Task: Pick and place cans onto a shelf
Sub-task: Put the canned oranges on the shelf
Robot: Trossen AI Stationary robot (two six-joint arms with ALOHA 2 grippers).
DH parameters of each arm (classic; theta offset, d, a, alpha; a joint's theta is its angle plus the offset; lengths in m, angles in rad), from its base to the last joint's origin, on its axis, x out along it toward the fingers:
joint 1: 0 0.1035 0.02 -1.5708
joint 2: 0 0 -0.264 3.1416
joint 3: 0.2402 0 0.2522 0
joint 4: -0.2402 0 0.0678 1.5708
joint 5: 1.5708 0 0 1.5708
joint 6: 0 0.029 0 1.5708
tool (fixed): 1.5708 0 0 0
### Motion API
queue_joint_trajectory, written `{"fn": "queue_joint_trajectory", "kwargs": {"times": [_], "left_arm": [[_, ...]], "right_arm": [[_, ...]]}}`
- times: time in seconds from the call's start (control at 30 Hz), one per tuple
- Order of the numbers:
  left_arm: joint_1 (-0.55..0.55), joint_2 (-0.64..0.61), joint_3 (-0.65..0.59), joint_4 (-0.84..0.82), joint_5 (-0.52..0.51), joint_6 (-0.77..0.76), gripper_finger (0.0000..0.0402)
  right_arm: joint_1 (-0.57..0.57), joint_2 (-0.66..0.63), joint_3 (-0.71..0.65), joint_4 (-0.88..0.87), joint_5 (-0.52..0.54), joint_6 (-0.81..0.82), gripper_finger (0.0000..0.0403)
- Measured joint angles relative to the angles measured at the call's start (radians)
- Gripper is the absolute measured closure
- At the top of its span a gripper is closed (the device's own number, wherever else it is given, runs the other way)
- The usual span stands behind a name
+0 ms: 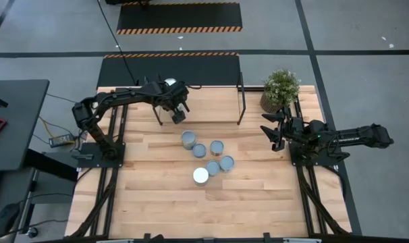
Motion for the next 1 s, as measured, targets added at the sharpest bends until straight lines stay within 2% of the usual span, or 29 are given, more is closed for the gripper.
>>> {"fn": "queue_joint_trajectory", "kwargs": {"times": [0.17,0.47,0.7,1.0], "left_arm": [[-0.024,-0.001,0.030,-0.018,-0.083,0.056,0.0008],[-0.060,-0.002,0.096,-0.054,-0.141,0.091,0.0008],[-0.081,-0.002,0.097,-0.110,-0.198,0.106,0.0008],[-0.102,-0.002,0.097,-0.221,-0.362,0.106,0.0008]], "right_arm": [[0.000,0.000,0.000,0.000,0.000,0.000,0.0153],[0.000,0.000,0.000,0.000,0.000,0.000,0.0153],[0.000,0.000,0.000,0.000,0.000,0.000,0.0153],[0.000,0.000,0.000,0.000,0.000,0.000,0.0153]]}}
